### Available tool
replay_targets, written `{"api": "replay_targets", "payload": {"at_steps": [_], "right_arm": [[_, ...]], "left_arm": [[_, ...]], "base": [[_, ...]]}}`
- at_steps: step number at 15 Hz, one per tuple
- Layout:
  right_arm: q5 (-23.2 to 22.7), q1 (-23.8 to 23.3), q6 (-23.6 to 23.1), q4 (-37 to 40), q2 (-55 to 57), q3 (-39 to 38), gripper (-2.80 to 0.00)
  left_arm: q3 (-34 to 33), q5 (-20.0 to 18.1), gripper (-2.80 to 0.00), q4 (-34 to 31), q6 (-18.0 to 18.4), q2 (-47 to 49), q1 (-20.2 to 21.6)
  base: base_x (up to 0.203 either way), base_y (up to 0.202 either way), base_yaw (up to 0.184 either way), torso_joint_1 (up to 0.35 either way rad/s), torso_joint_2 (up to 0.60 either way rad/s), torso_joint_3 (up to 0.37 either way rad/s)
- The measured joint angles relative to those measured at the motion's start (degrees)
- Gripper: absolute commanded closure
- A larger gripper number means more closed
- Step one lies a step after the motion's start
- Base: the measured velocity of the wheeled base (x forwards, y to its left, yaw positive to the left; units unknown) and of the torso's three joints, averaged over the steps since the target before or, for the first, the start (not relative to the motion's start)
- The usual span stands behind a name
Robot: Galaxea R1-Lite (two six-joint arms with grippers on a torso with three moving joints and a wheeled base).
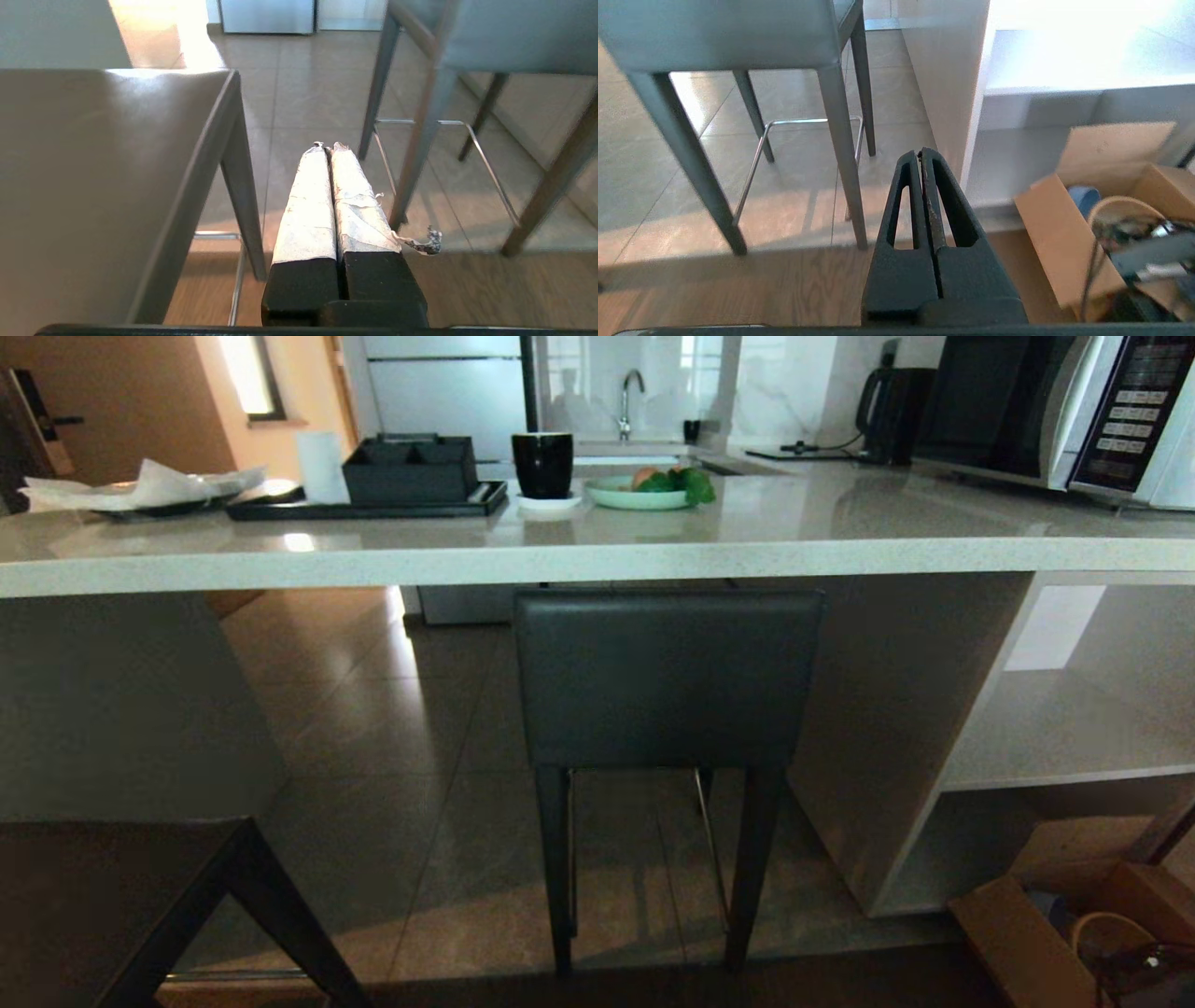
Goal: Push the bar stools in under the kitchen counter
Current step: Pull the gray chair out from under the dining table
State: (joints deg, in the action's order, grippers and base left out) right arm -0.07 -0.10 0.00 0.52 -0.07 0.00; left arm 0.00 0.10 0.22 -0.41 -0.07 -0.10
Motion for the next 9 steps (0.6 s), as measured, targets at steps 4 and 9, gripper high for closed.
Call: {"api": "replay_targets", "payload": {"at_steps": [4,9], "right_arm": [[0.02,0.00,0.01,-0.01,0.00,0.00,0.00],[0.00,0.00,0.00,0.00,0.00,0.00,0.00]], "left_arm": [[0.00,-0.02,0.00,0.02,0.00,0.00,0.00],[0.00,-0.02,0.00,0.00,-0.02,0.00,0.00]], "base": [[0.195,0.000,0.003,0.000,0.00,0.003],[0.195,0.000,0.001,0.001,0.00,0.001]]}}
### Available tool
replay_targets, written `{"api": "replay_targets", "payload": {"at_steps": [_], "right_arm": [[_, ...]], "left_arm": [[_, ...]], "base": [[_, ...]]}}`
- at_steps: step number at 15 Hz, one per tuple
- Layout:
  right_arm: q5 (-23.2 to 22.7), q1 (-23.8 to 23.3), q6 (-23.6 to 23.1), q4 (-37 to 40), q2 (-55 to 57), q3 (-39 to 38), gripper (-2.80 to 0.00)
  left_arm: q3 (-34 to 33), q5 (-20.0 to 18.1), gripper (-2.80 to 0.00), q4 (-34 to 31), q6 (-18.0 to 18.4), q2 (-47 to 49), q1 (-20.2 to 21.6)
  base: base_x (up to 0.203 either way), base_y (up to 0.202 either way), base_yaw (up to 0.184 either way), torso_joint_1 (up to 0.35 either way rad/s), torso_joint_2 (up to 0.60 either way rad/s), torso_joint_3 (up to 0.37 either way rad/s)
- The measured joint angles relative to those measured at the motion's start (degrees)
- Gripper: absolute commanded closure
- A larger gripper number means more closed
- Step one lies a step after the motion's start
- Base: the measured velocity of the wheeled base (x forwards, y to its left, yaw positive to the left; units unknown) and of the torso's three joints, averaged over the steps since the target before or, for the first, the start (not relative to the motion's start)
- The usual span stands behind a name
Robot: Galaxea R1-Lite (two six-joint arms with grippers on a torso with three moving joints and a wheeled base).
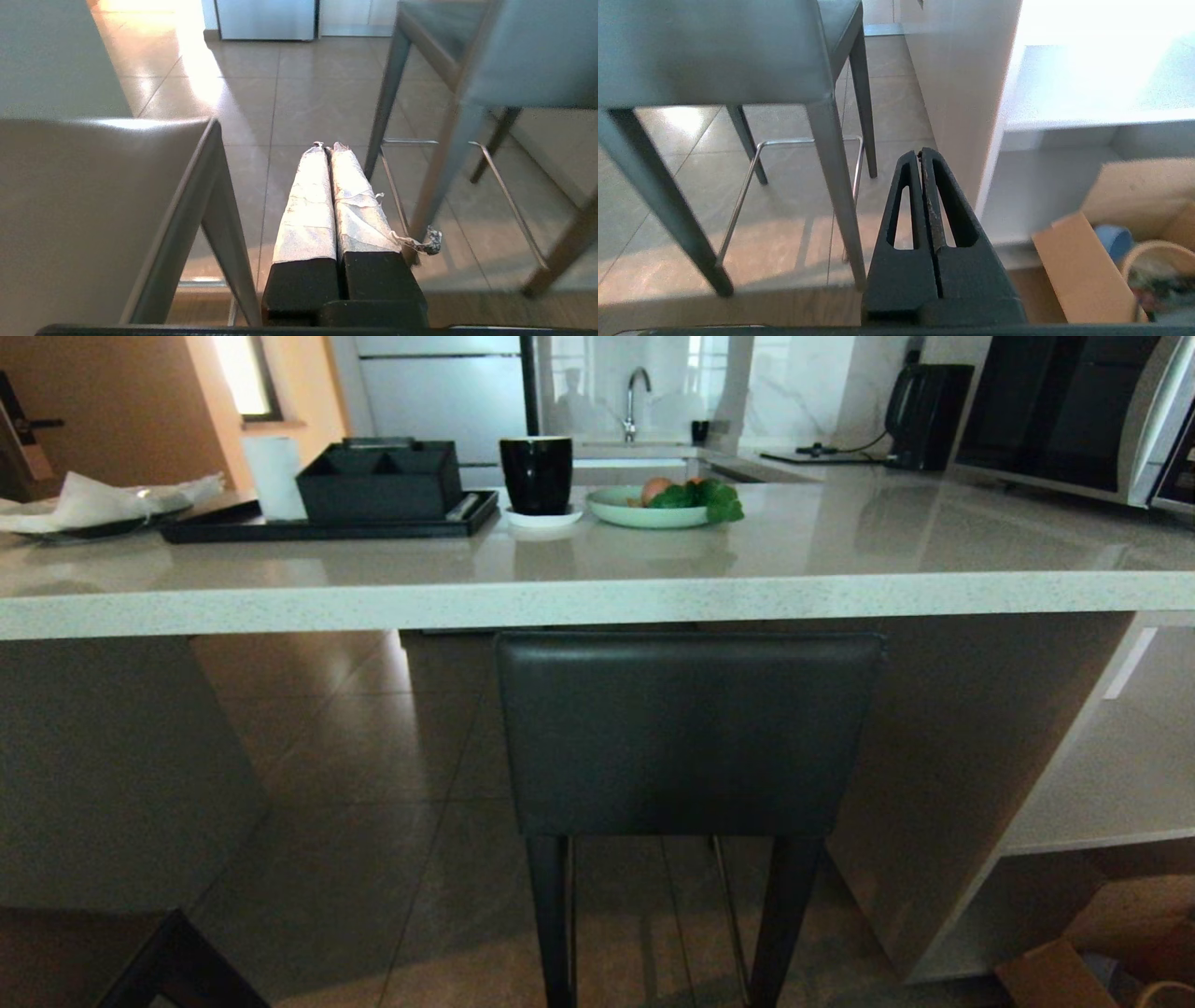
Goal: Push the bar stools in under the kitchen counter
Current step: Pull the gray chair out from under the dining table
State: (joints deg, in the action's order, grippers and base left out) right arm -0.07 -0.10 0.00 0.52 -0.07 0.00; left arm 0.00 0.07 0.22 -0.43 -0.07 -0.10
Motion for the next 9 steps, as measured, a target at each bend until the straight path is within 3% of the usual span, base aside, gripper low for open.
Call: {"api": "replay_targets", "payload": {"at_steps": [6,9], "right_arm": [[0.00,0.00,0.00,0.00,0.00,0.00,0.00],[0.00,0.00,0.00,-0.01,0.00,0.00,0.00]], "left_arm": [[0.00,0.00,0.00,0.02,0.02,0.00,0.00],[0.00,-0.02,0.00,0.02,0.02,0.00,0.00]], "base": [[0.191,0.000,0.001,0.002,0.00,0.002],[0.030,0.000,-0.001,0.002,0.00,-0.001]]}}
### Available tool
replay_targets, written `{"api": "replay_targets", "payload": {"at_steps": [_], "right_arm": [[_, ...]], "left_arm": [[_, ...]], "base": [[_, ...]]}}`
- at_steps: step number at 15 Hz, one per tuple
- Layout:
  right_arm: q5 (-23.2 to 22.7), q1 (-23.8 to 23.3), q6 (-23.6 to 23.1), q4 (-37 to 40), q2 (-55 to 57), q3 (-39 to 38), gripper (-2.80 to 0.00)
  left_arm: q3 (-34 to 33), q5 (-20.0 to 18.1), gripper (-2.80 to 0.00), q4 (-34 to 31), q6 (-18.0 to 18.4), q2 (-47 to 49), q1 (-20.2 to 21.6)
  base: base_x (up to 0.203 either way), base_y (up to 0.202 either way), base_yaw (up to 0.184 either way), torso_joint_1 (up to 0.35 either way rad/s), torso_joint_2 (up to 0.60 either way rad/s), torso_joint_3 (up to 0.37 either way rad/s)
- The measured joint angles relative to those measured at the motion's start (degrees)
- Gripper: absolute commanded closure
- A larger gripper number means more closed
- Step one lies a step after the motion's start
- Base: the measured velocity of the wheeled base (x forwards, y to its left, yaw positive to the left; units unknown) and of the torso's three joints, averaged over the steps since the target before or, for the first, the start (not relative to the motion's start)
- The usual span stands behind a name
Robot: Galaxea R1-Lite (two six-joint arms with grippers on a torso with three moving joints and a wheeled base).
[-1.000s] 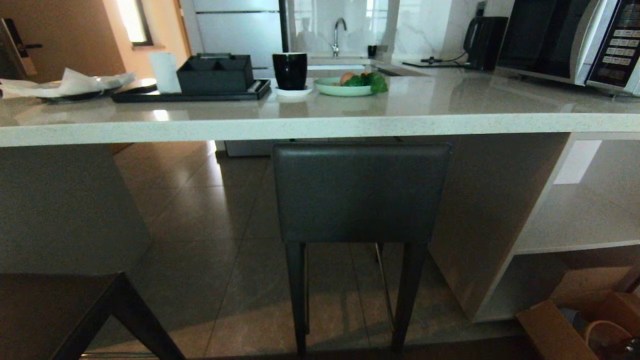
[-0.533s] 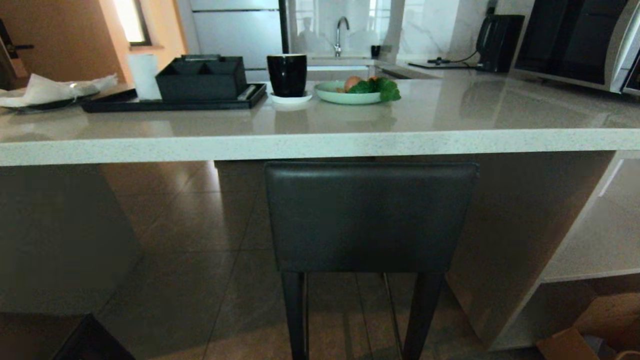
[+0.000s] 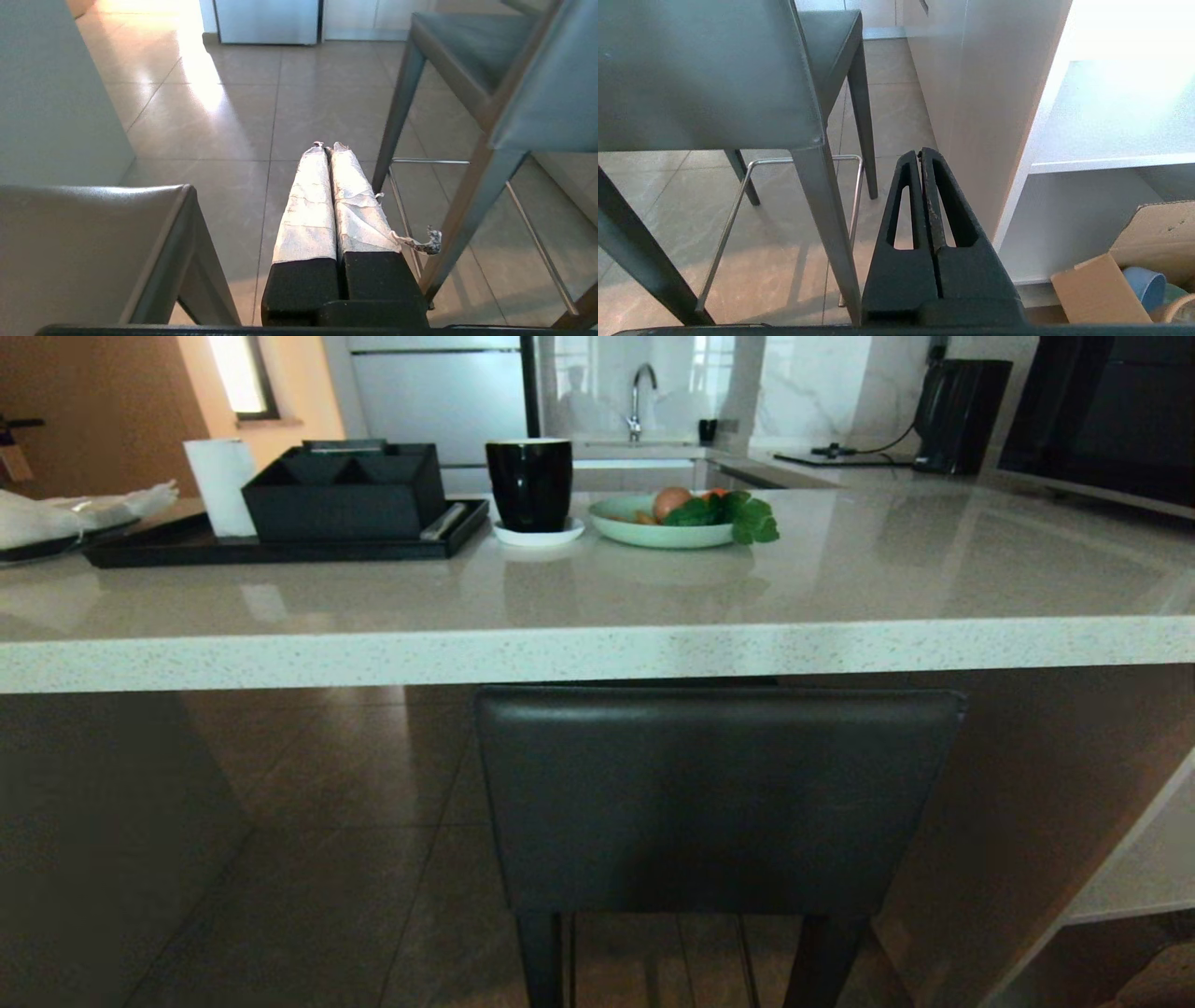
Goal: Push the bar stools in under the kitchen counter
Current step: Pull the gray chair out from under the dining table
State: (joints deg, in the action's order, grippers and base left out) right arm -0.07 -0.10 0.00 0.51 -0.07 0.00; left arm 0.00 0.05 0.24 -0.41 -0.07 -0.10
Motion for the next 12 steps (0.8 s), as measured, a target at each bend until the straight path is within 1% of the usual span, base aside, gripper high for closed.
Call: {"api": "replay_targets", "payload": {"at_steps": [12], "right_arm": [[-0.01,0.00,0.05,0.02,0.00,0.00,0.00]], "left_arm": [[0.00,0.02,0.00,0.00,0.00,0.00,0.00]], "base": [[0.000,0.000,0.000,0.000,0.00,0.000]]}}
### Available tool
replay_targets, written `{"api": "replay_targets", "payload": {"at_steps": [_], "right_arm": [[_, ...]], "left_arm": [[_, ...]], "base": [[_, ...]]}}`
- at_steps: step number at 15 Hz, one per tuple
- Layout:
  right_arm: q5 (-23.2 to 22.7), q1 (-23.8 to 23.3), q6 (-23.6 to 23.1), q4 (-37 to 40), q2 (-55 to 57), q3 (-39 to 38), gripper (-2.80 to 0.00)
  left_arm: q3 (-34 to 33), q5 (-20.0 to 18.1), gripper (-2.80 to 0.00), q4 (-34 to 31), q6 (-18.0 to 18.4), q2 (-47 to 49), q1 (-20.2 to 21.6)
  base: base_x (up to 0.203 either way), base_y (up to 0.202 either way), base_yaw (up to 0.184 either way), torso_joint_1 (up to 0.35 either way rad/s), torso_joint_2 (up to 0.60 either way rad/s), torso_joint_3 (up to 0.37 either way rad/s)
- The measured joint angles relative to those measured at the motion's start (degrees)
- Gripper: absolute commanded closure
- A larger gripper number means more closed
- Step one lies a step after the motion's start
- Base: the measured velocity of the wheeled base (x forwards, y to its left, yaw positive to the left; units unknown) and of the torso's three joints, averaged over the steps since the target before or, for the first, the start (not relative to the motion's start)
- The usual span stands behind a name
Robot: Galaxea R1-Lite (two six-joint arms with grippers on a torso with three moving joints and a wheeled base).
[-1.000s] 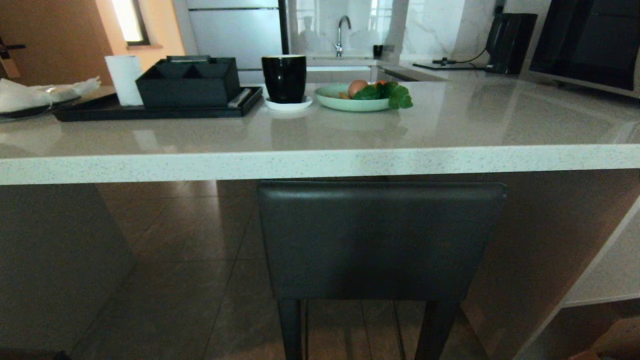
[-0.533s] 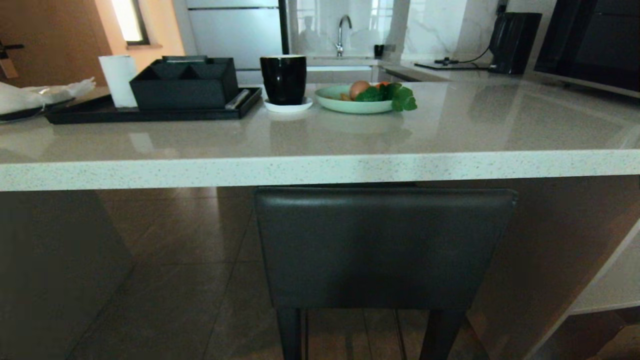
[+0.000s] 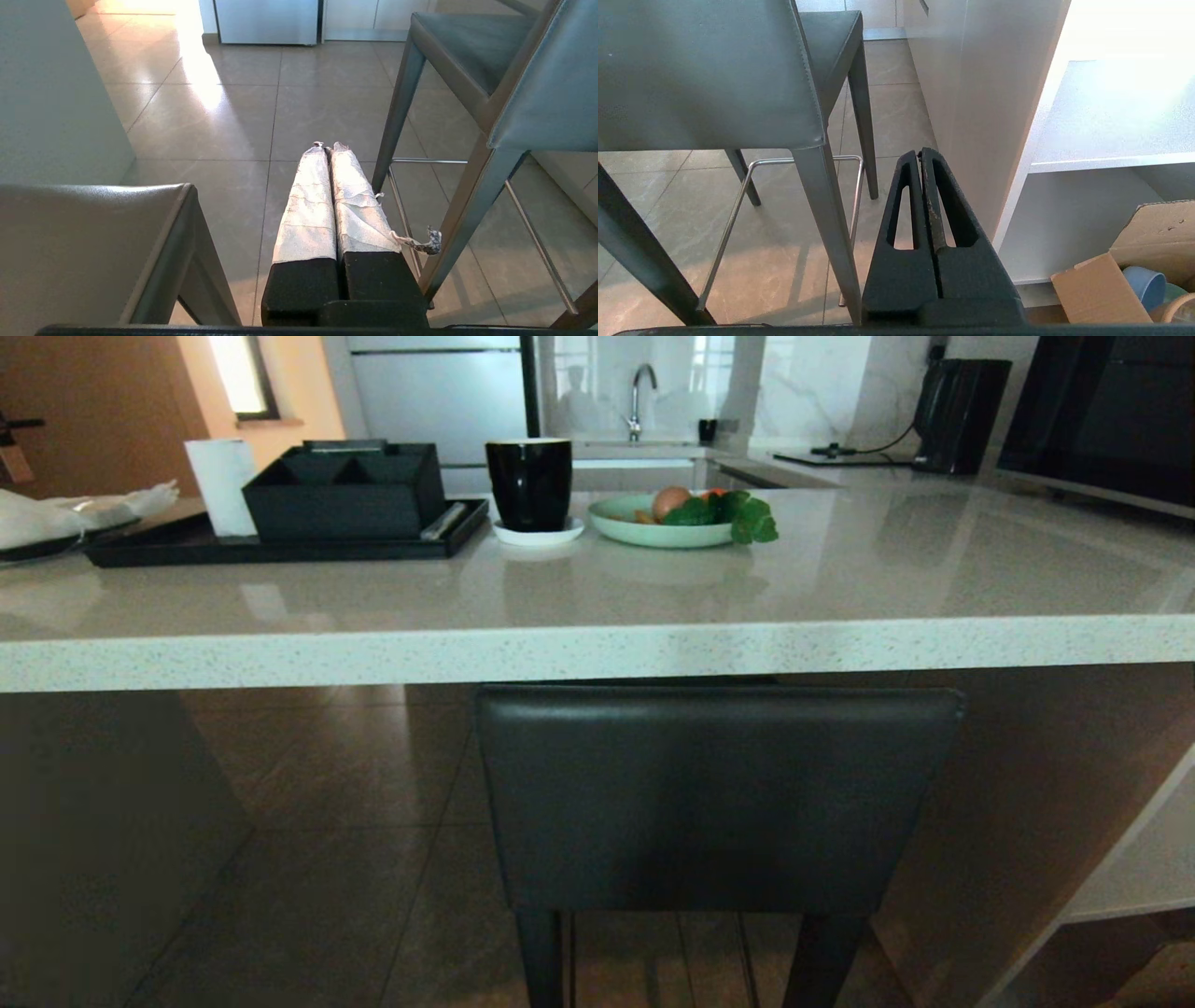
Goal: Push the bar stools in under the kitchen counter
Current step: Pull the gray chair out from under the dining table
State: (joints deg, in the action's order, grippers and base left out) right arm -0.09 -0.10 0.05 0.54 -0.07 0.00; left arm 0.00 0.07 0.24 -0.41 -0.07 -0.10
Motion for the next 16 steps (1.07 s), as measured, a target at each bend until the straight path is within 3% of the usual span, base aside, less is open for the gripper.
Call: {"api": "replay_targets", "payload": {"at_steps": [2,8,16], "right_arm": [[0.01,0.00,0.03,-0.02,0.00,0.00,0.00],[-0.01,0.05,0.09,-0.01,0.00,0.00,0.00],[0.01,0.00,0.06,-0.01,0.00,0.00,0.00]], "left_arm": [[0.00,0.00,0.00,0.05,0.00,0.00,0.02],[0.00,-0.02,0.00,0.00,-0.02,0.00,0.02],[0.00,-0.02,0.00,-0.01,0.00,0.00,0.05]], "base": [[0.000,0.000,0.000,0.000,0.00,0.000],[0.000,-0.139,0.003,0.003,0.00,0.003],[0.000,0.000,0.000,0.000,0.00,0.000]]}}
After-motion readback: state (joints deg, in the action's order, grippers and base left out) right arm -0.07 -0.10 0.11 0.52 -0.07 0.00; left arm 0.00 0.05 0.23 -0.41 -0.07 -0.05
